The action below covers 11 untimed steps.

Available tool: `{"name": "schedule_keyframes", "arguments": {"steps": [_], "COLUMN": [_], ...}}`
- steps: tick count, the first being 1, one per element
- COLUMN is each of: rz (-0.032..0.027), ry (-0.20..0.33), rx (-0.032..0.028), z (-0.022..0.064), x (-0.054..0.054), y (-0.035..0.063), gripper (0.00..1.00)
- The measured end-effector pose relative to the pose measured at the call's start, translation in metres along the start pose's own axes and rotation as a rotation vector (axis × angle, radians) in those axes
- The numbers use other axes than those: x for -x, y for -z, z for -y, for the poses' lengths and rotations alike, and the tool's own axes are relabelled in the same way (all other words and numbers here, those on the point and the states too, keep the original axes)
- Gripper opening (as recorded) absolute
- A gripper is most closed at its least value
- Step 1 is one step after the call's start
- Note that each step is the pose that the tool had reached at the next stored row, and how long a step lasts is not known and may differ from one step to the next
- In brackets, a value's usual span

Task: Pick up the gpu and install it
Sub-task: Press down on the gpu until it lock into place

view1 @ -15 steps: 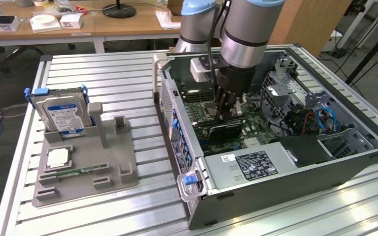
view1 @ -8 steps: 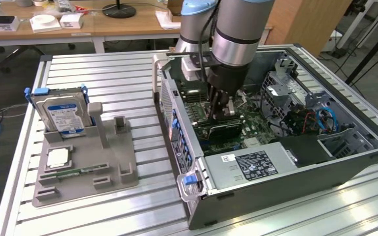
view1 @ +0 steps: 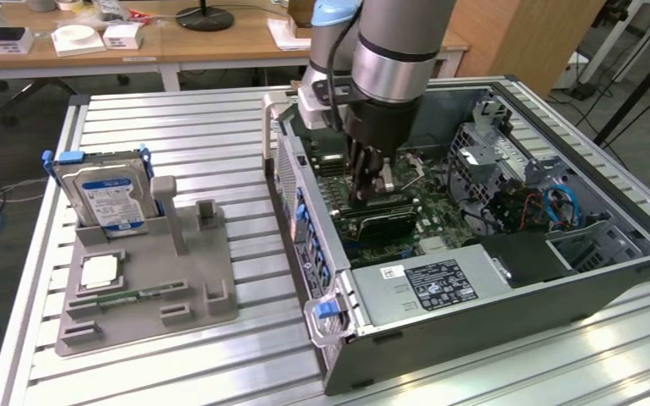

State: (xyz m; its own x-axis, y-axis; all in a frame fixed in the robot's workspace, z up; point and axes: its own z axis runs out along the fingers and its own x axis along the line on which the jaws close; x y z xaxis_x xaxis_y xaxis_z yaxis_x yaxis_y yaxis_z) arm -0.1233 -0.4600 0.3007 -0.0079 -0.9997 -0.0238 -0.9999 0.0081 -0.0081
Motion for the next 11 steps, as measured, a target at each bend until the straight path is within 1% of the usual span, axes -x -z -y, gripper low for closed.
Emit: {"name": "schedule_keyframes", "arguments": {"steps": [5,6,7,8,9,11], "rz": [-0.0001,0.0000,0.0001,-0.0001,-0.0003,-0.0006], "ry": [0.000,0.000,0.000,0.000,0.000,-0.001], "rx": [0.0001,0.0010,0.0045,0.0127,0.0243,0.0524], "z": [-0.0105,-0.0126,-0.0135,-0.0141,-0.0145,-0.0153], "x": [0.000,0.000,0.000,0.000,0.000,0.000], "y": [0.0025,0.0027,0.0027,0.0027,0.0028,0.0028], "gripper": [0.11,0.11,0.11,0.11,0.11,0.11]}}
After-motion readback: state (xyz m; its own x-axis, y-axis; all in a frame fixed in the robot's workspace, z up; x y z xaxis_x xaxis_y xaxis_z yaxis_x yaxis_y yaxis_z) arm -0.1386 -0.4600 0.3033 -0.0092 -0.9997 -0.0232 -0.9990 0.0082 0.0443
